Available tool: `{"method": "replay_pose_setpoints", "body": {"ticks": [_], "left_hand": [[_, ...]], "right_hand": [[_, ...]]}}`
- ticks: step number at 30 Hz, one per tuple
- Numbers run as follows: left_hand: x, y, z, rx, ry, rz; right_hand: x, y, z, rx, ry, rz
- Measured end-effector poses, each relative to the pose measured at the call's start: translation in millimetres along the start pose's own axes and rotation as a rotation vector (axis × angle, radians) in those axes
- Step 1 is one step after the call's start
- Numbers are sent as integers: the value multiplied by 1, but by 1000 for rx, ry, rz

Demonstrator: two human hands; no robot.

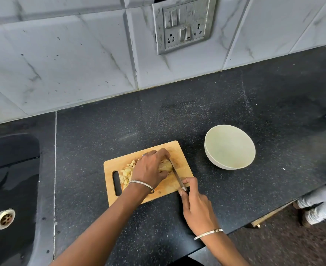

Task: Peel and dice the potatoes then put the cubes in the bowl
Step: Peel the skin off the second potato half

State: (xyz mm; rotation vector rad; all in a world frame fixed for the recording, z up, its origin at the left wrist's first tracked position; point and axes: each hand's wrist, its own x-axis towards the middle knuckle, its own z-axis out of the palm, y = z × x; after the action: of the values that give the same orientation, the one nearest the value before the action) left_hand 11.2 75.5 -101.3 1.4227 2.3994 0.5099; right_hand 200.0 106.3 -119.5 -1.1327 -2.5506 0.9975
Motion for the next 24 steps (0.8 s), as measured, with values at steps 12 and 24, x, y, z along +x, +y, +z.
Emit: {"method": "replay_pose_setpoints", "body": {"ticks": [12, 24], "left_hand": [[-5, 2, -3, 35, -15, 58], [11, 5, -9, 233, -194, 333]], "right_hand": [[4, -2, 1, -10, 11, -17], [5, -2, 1, 8, 7, -12]]}}
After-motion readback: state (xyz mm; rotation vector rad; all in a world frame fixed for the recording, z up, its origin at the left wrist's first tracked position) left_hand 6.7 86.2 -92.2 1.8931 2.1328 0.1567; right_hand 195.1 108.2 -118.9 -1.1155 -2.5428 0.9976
